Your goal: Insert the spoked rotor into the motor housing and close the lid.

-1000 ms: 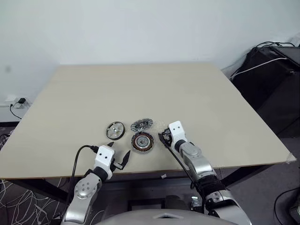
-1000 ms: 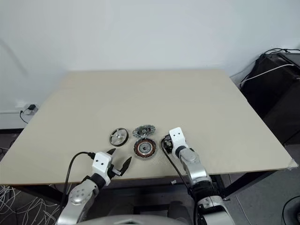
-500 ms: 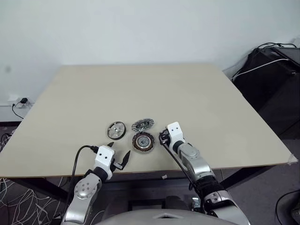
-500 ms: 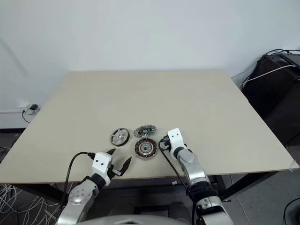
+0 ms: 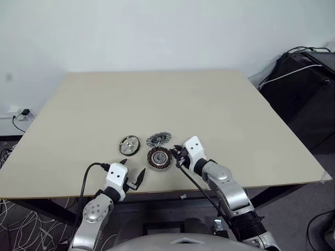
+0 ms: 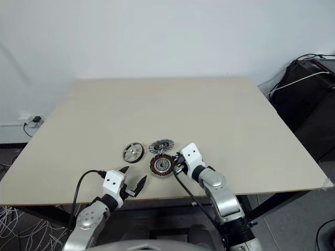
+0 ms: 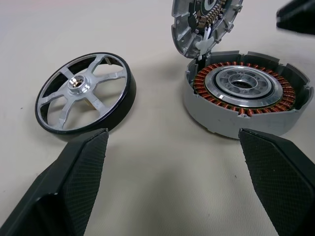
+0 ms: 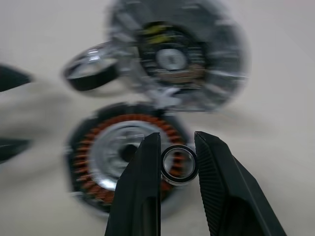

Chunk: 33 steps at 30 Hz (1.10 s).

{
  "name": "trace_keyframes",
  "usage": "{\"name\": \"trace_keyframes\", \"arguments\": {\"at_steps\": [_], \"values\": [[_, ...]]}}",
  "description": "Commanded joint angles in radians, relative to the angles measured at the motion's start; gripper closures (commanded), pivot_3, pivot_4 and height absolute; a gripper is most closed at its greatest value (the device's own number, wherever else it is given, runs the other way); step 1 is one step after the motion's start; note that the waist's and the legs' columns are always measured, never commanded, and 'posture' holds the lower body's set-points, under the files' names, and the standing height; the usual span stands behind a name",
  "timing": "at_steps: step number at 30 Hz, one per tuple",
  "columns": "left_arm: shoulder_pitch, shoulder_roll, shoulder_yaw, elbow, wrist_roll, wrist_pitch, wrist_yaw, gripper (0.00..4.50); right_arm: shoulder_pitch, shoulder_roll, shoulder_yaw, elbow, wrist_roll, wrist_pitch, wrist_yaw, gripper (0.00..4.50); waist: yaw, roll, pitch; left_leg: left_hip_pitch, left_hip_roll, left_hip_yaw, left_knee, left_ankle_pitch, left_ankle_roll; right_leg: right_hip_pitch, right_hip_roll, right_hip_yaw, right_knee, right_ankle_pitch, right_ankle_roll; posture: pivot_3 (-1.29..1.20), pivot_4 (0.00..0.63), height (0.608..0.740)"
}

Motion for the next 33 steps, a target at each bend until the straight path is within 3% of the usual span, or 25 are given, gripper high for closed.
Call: {"name": "trace_keyframes", "arguments": {"at_steps": [1, 13, 33], "values": [[-0.015, 0.002, -0.005, -0.031, 0.004, -0.018, -0.001, 0.0, -0.036, 0.014, 0.046, -0.031, 0.0, 0.006, 0.023, 3.81, 0.0, 0.0, 0.0, 0.0, 0.0, 0.0, 0.0, 0.0, 0.0, 0.0, 0.0, 0.0, 0.0, 0.0, 0.0, 0.0, 0.0, 0.74], [-0.001, -0.003, -0.004, -0.038, 0.001, -0.018, 0.003, 0.0, -0.132, 0.057, 0.081, 0.16, -0.027, -0.048, 0.019, 3.81, 0.0, -0.002, 0.0, 0.0, 0.0, 0.0, 0.0, 0.0, 0.0, 0.0, 0.0, 0.0, 0.0, 0.0, 0.0, 0.0, 0.0, 0.74], [0.0, -0.004, -0.003, -0.039, 0.001, -0.016, 0.004, 0.0, -0.159, 0.084, 0.067, 0.263, -0.031, -0.076, 0.015, 3.81, 0.0, -0.002, 0.0, 0.0, -0.001, 0.0, 0.0, 0.0, 0.0, 0.0, 0.0, 0.0, 0.0, 0.0, 0.0, 0.0, 0.0, 0.74]]}}
